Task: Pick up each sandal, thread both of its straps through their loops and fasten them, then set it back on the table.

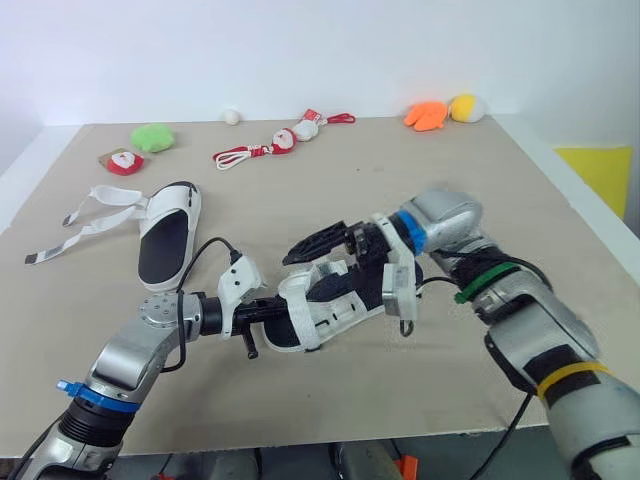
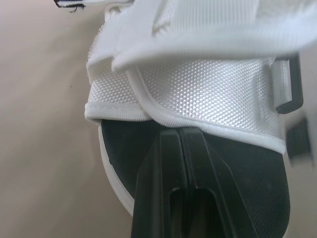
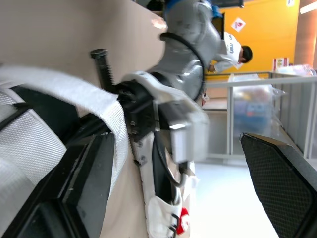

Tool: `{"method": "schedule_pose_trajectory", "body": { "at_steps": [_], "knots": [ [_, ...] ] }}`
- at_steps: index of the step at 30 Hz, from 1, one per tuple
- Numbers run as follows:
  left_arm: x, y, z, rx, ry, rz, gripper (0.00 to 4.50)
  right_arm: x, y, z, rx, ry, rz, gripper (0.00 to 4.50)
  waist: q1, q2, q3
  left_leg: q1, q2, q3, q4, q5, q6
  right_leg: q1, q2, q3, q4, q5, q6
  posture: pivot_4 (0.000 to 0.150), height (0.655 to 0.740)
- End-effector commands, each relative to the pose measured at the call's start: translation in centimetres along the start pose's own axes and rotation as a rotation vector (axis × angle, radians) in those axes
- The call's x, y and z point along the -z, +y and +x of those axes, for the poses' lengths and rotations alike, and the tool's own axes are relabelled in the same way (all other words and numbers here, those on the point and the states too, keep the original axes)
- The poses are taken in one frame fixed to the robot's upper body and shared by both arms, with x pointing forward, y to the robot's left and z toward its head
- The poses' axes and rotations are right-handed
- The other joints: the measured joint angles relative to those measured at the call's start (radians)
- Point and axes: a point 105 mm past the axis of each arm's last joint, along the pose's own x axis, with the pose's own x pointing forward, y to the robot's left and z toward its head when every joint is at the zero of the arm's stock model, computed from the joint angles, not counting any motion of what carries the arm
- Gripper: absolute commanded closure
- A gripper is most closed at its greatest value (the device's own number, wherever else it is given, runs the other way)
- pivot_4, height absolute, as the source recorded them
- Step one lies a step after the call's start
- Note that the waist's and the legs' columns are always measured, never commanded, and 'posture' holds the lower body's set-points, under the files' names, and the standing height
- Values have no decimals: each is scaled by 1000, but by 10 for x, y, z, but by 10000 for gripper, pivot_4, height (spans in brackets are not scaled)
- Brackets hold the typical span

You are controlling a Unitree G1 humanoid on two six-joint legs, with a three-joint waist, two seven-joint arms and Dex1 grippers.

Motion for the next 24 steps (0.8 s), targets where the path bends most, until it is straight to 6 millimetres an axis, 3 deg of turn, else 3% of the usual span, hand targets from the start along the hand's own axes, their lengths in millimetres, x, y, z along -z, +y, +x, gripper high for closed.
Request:
{"method": "schedule_pose_trajectory", "body": {
  "at_steps": [1, 4, 7, 10, 14, 18, 24],
  "knots": [
    [6, -7, 4, 29, 18, -16, 45000, -6, -1, -9, -20, 25, 133, 437, 3, 0, 0, 0, 0, 0, 0, 0, 0, 0, 0, 0, 0, 0, 0, 1500, 7400],
    [7, -8, 5, 38, 18, -17, 45000, -12, 2, -17, 28, 49, 416, 437, 17, 0, 0, 0, -1, 0, 0, 0, 0, 0, -1, 0, 0, -1, -1, 1500, 7400],
    [7, -9, 6, 47, 18, -18, 45000, -27, 10, -25, 79, 66, 981, 437, 26, 2, 1, -2, -1, 0, 0, 0, 0, -1, -2, 0, 0, -3, -4, 1500, 7400],
    [7, -9, 7, 52, 18, -17, 45000, -36, 18, -26, 52, 113, 1328, 437, 27, 2, 0, -2, -2, 1, 0, -1, 1, -1, -3, 0, 0, -5, -6, 1500, 7400],
    [7, -10, 9, 62, 16, -17, 45000, -63, 41, -24, -87, 166, 1768, 437, 27, 2, 0, -1, -2, 1, 1, -1, 1, -1, -3, -1, 0, -4, -6, 1500, 7400],
    [8, -11, 10, 64, 17, -18, 45000, -74, 55, -17, -129, 228, 1916, 437, 27, 2, 0, -2, -2, 2, 2, -1, 0, -2, -4, 0, 0, -5, -6, 1500, 7400],
    [8, -12, 10, 70, 17, -20, 45000, -53, 76, 8, -31, 351, 2048, 437, 26, 0, -1, -4, -2, 2, 2, -1, 0, -4, -3, 0, -1, -3, -2, 1500, 7400]
  ]
}}
